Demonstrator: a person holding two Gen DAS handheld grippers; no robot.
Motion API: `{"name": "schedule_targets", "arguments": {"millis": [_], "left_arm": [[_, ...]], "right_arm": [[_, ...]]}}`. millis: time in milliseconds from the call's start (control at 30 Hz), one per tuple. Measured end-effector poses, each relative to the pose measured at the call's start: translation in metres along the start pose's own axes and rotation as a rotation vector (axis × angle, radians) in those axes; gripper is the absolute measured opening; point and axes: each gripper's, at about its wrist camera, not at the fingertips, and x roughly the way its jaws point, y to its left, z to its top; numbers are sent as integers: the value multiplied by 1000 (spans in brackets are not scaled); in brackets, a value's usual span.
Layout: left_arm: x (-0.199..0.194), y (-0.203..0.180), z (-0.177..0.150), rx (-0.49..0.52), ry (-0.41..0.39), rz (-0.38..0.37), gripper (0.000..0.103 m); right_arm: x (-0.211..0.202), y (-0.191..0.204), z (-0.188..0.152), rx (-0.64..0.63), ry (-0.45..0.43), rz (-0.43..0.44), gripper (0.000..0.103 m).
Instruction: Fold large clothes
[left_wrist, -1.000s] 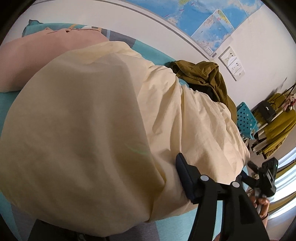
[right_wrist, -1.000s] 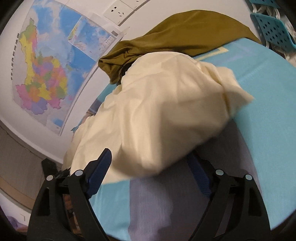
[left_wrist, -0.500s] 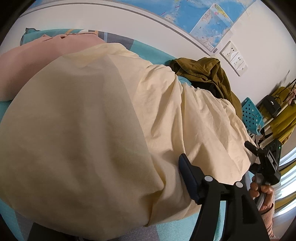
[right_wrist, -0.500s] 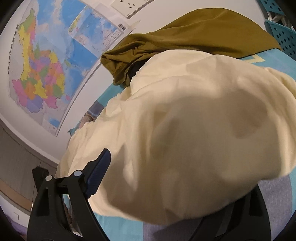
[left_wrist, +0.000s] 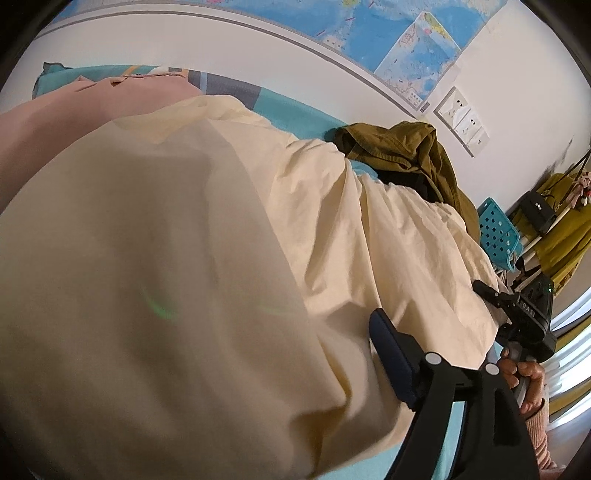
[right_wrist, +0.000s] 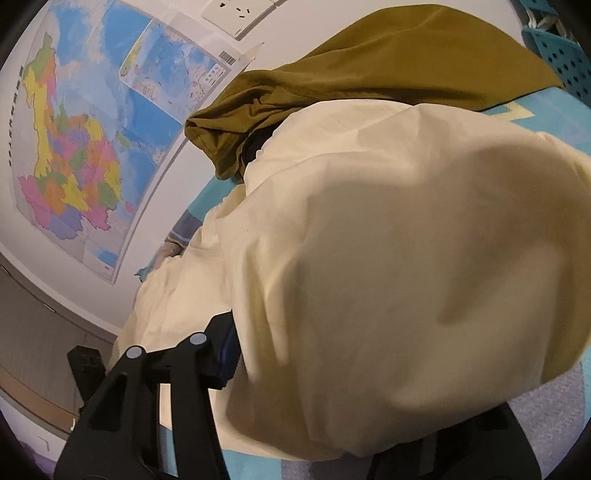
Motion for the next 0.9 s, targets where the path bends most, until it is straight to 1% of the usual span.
{"name": "schedule_targets", "arguments": {"millis": [67,100,133,167,200,233,267,300,333,367,400,433,500,567,600,633,667,700,733,767,800,833,900], "left_arm": [[2,-2,2,5,-2,6,77],[2,-2,3,5,-3,12,76],[3,-2,4,4,-5,24,73],[4,-3,5,6,-5,34,71],[4,-3,6,4,-5,44,65],[5,-4,6,7,-2,60,61],[5,-4,7,8,0,65,59],[5,-4,7,6,3,69,51],[5,-4,8,8,7,69,46],[4,-5,8,8,11,68,43],[3,-5,9,5,14,63,36],[0,-6,10,7,14,61,30],[-3,-7,11,6,8,58,28],[-6,-6,13,20,11,52,29],[-4,-4,13,20,23,52,33],[-2,-1,14,13,34,52,39],[1,3,15,2,47,46,42],[3,3,16,4,53,48,48],[4,3,16,13,51,58,52],[4,1,17,28,50,73,56],[5,0,17,35,51,81,62],[7,-1,18,43,49,93,63],[10,-2,19,45,50,99,64]], "right_arm": [[1,3,1,-11,1,17,60],[3,7,2,-29,8,20,67],[4,10,2,-32,7,14,72],[6,13,2,-35,5,4,73],[8,15,2,-44,6,-9,69],[10,15,3,-48,5,-23,55],[12,12,4,-33,10,-11,50],[11,11,4,-23,10,0,40],[9,11,5,-22,10,17,32],[6,12,5,-27,9,27,27],[0,17,5,-38,5,45,21],[-8,24,4,-57,-3,68,17],[-20,34,2,-88,-17,98,17],[-20,37,1,-106,9,87,22],[-17,35,1,-105,32,76,28],[-13,31,1,-94,47,66,38],[-11,27,1,-82,54,61,40],[-7,22,0,-63,65,62,40],[-4,19,0,-48,68,66,45],[-2,18,0,-41,69,68,47],[2,17,-1,-34,72,68,52],[5,17,0,-29,74,73,58],[8,18,-1,-37,67,62,59]]}}
